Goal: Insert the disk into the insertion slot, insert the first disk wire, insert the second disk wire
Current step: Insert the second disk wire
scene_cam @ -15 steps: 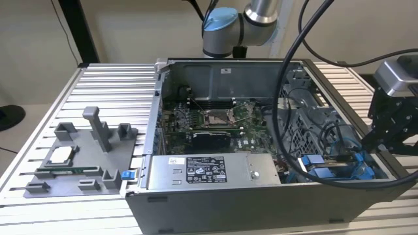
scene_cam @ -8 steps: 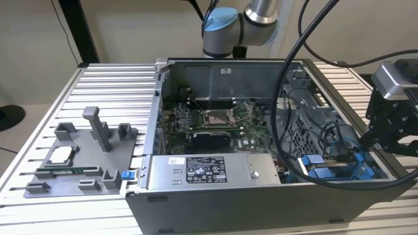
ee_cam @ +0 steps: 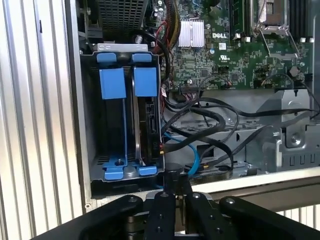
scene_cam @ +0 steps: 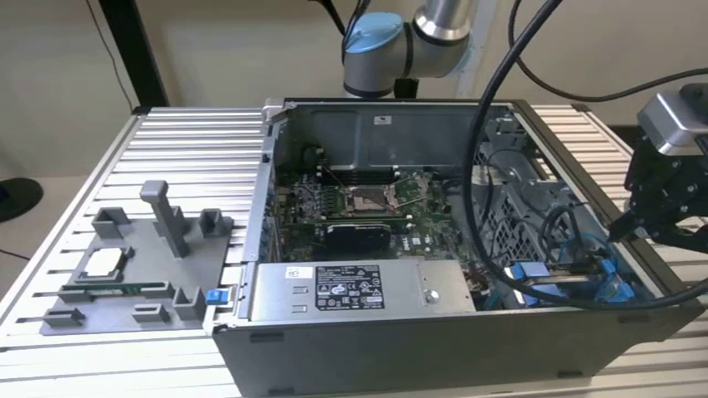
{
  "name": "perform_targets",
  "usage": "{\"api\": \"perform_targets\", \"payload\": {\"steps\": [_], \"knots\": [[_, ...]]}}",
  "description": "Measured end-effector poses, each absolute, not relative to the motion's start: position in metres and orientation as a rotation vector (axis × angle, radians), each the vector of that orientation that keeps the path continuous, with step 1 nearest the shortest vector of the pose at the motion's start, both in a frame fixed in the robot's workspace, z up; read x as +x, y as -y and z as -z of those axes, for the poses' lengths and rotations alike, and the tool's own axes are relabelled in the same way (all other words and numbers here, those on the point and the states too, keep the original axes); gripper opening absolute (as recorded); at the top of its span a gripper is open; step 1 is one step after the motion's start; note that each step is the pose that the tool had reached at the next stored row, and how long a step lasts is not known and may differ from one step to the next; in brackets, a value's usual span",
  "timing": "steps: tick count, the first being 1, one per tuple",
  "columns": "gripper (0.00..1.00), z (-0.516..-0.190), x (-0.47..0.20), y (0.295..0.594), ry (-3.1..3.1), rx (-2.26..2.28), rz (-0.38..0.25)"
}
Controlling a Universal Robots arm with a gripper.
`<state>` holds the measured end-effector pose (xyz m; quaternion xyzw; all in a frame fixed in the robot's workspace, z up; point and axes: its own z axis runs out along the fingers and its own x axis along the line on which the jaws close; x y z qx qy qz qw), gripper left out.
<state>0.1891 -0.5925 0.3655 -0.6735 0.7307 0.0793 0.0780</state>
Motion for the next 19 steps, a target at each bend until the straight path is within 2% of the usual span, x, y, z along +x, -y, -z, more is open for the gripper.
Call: {"api": "perform_targets", "payload": {"steps": [7,19], "knots": [[0.00,-0.386,0.175,0.592,-2.187,-2.016,-0.240],[0.00,-0.388,0.132,0.592,-2.187,-2.016,-0.239]]}}
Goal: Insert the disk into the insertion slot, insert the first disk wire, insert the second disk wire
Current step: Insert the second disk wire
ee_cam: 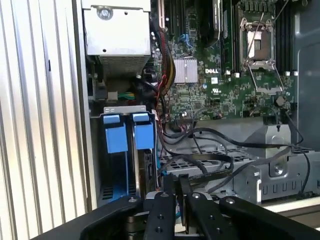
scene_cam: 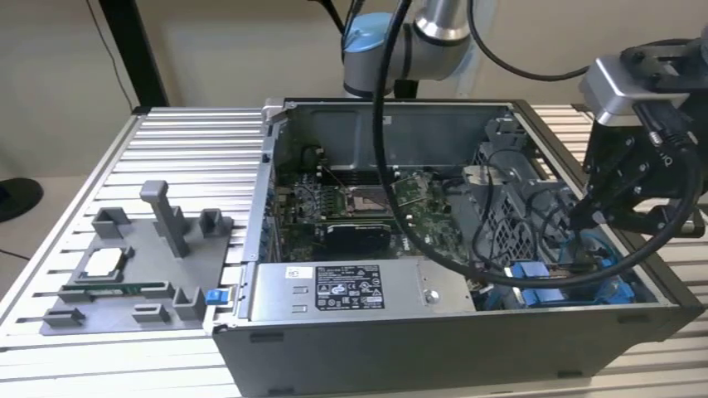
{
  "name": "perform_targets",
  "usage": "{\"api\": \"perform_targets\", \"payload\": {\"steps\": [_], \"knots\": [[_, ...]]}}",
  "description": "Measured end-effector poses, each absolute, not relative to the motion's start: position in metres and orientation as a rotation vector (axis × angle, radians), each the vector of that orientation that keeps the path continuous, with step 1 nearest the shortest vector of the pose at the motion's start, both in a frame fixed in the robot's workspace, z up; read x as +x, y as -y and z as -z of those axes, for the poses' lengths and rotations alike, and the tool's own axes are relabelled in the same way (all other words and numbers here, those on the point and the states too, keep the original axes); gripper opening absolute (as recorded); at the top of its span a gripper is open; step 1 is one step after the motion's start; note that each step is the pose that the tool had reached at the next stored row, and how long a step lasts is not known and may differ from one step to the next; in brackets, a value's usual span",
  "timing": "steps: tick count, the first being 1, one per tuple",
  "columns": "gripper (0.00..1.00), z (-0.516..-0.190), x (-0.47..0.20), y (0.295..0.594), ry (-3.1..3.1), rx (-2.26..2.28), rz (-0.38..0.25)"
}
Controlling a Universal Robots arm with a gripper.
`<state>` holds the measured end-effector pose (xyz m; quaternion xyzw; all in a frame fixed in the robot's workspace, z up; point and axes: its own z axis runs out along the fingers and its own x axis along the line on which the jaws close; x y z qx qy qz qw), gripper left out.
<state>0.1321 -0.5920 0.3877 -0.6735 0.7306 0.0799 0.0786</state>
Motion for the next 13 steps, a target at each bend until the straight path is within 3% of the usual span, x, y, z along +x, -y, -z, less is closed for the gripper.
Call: {"api": "perform_targets", "payload": {"steps": [13], "knots": [[0.00,-0.370,0.132,0.606,-2.184,-2.025,-0.239]]}}
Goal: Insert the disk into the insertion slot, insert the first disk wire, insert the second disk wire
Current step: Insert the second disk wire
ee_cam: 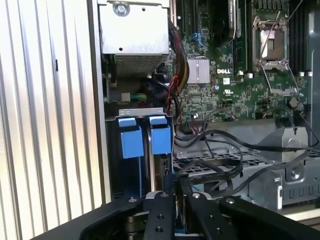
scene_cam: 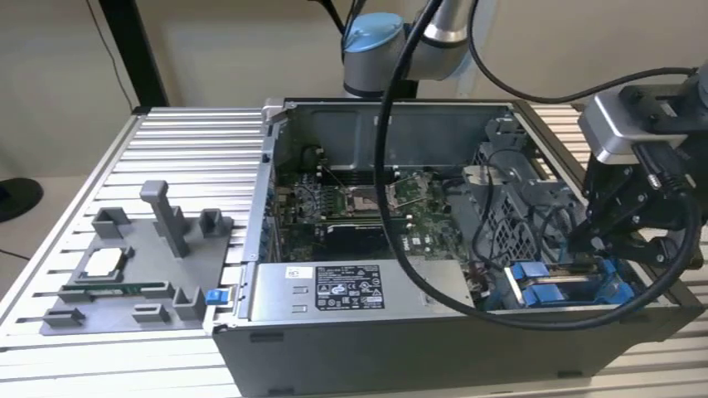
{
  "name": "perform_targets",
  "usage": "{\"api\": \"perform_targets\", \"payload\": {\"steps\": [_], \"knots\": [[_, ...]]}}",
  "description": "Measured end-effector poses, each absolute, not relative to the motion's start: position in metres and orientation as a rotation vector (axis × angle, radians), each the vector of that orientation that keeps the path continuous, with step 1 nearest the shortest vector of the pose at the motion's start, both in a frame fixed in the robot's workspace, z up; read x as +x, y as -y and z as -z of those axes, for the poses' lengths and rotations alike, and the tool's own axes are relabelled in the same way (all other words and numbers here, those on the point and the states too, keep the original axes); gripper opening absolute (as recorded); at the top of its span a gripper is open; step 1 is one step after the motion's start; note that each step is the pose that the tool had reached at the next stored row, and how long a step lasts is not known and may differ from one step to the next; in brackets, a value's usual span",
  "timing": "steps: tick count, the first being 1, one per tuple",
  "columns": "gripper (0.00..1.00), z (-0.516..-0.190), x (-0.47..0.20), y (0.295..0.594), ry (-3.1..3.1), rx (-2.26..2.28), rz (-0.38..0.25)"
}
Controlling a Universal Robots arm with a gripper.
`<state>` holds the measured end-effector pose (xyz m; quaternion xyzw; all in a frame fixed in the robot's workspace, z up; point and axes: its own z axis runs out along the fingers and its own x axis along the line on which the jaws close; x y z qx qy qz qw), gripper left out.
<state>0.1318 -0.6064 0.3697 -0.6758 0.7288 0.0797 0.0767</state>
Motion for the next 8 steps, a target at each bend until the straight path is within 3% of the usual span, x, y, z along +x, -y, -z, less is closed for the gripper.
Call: {"api": "perform_targets", "payload": {"steps": [8], "knots": [[0.00,-0.3619,0.1319,0.6064,-2.131,-2.076,-0.232]]}}
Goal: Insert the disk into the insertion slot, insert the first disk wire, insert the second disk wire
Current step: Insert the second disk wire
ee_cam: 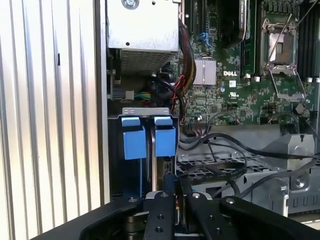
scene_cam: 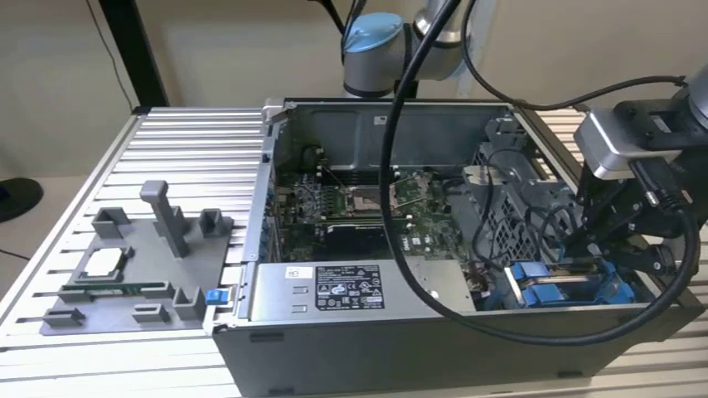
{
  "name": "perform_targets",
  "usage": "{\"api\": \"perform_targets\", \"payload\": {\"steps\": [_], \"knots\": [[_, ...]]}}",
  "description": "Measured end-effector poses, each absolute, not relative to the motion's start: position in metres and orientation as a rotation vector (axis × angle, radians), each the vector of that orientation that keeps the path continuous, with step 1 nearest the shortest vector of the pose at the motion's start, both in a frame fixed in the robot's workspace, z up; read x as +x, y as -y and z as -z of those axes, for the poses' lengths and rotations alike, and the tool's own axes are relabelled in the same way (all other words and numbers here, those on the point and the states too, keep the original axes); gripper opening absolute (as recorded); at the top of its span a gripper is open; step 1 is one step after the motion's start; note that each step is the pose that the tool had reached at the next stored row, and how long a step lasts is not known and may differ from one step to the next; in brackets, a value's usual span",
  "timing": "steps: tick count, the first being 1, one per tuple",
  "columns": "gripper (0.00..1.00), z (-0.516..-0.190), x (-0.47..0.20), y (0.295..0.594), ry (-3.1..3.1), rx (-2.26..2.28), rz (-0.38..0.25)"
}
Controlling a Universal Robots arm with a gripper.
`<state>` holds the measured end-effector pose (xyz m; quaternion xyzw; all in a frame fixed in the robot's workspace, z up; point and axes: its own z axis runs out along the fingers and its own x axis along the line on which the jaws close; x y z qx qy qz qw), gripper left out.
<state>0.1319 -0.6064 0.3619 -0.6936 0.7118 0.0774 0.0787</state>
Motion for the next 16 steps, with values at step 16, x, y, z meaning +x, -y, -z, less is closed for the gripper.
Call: {"api": "perform_targets", "payload": {"steps": [16], "knots": [[0.00,-0.3573,0.1340,0.6064,-2.125,-2.076,-0.224]]}}
